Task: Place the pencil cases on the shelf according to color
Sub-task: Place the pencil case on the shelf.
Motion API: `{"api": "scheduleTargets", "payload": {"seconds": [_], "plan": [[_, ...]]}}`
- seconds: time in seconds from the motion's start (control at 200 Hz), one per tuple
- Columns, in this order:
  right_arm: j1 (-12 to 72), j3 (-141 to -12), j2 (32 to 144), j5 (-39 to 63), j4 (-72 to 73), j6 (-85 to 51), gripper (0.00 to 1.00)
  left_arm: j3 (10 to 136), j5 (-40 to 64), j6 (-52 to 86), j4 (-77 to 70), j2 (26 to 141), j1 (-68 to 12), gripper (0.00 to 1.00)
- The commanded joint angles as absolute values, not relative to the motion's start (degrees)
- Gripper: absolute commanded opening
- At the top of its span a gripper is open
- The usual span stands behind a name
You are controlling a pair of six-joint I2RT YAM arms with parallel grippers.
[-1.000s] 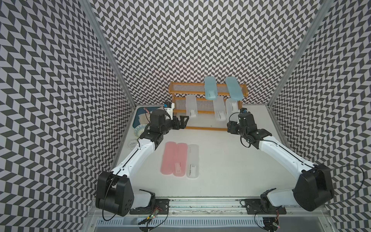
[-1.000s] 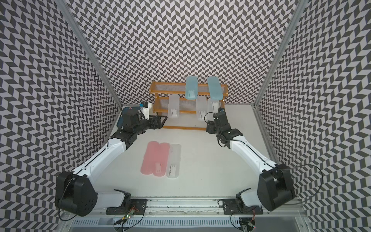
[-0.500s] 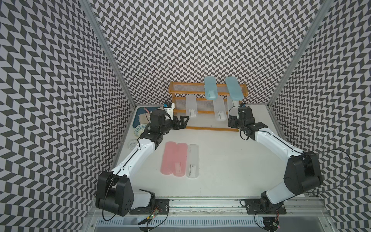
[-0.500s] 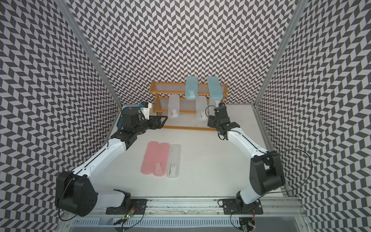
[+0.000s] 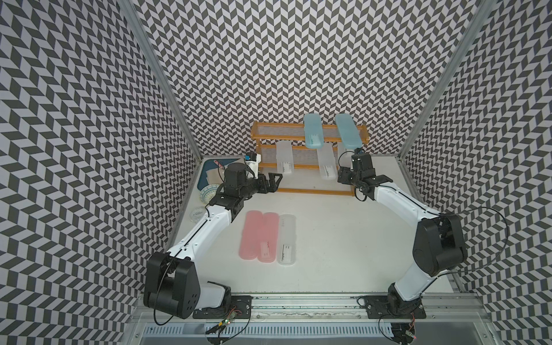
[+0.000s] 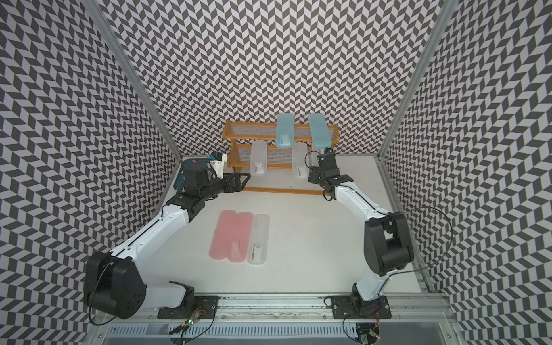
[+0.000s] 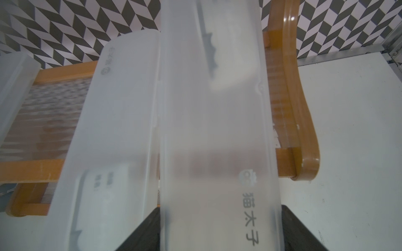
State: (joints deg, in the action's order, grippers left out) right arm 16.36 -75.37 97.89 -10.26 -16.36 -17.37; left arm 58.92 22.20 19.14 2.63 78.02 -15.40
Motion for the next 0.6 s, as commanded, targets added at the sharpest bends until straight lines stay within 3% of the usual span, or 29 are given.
{"api": "scheduleTargets", "payload": {"seconds": [0.0,0.33,0.591], "plan": [[16.26,-77.95,99.81,-10.24,-14.42,-17.73,0.78,59.02,23.24,19.08,1.97,78.45,-15.55,1.0],[16.27,-78.86,99.9,-10.29,-17.75,-19.53,0.96,59.14,23.73,19.2,2.03,78.83,-15.72,1.0],[16.26,-75.98,93.43,-8.87,-19.3,-21.06,1.0,60.31,22.27,17.77,4.24,78.1,-15.71,1.0]]}}
